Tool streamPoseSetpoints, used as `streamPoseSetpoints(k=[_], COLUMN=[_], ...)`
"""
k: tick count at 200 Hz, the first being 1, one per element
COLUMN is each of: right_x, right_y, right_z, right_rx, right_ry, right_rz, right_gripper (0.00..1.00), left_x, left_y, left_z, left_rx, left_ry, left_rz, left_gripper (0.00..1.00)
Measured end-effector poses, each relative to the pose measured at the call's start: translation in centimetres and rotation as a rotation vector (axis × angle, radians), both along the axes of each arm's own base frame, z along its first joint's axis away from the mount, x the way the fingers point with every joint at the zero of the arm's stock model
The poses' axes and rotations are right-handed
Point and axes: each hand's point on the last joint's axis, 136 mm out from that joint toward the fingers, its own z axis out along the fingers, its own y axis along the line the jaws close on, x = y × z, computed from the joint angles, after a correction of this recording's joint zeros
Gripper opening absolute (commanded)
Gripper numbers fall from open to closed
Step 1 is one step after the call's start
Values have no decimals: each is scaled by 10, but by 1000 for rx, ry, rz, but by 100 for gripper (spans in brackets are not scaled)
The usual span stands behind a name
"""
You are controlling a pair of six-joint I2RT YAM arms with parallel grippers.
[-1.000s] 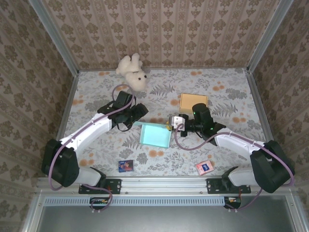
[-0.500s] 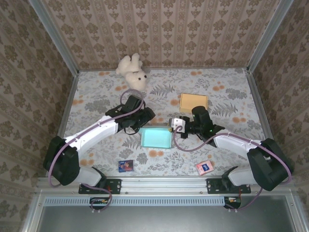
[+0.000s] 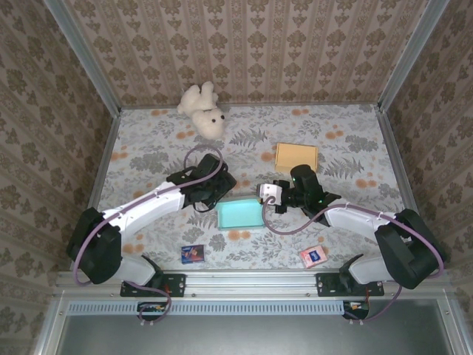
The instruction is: Fold the paper box
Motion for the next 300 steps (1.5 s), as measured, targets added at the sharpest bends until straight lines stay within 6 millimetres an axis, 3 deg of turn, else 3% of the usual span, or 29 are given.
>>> streamPoseSetpoints(k=[73, 138, 182, 236, 300], right_x=[-2, 9, 16, 13, 16], right_y=[5, 11, 13, 10, -12], right_z=[-3, 1, -6, -18, -21], right_rx=[-31, -11, -22, -76, -234], right_ry=[-24, -62, -77, -57, -43], right_rz=[-15, -83, -116, -122, -160], right_gripper=[10, 11, 23, 42, 61], left_x=[-4, 19, 27, 20, 18], left_y=[4, 11, 20, 25, 27], left_z=[-2, 12, 3, -15, -21], left_rx=[61, 133, 160, 174, 174], left_ry=[-13, -50, -51, -31, -32], left_rz=[42, 82, 85, 72, 72], left_gripper=[70, 68, 65, 64, 64])
